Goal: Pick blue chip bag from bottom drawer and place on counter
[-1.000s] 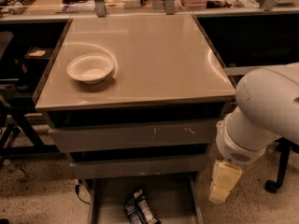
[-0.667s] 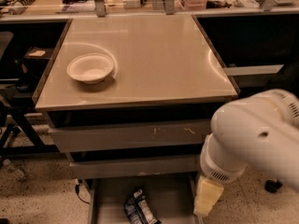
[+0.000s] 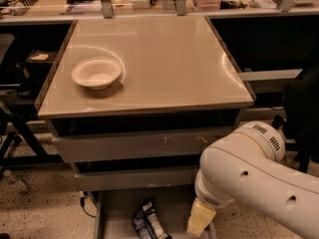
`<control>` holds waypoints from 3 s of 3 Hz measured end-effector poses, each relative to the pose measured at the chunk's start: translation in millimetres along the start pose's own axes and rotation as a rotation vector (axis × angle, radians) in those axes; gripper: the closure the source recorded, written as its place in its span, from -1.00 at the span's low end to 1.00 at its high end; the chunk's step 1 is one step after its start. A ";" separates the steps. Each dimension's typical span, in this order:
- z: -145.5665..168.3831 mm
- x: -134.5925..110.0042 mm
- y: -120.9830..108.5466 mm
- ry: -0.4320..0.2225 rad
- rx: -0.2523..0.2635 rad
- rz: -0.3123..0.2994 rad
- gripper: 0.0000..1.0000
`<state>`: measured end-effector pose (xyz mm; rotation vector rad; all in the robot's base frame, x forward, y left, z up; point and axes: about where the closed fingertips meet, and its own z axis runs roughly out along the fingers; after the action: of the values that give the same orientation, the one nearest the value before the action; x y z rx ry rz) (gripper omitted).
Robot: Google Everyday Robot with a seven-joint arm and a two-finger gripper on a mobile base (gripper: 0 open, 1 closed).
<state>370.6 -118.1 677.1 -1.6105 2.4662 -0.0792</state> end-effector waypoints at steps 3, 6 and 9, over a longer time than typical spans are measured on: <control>73.2 -51.0 91.9 -0.069 -0.185 0.004 -1.00; 110.3 -74.9 123.5 -0.056 -0.251 0.074 -1.00; 222.6 -102.7 128.9 -0.204 -0.348 0.297 -1.00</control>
Offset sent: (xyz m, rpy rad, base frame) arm -0.0726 0.1049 -0.0886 0.2183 0.1906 0.0215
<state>337.1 41.6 453.3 -1.2617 2.6236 0.5555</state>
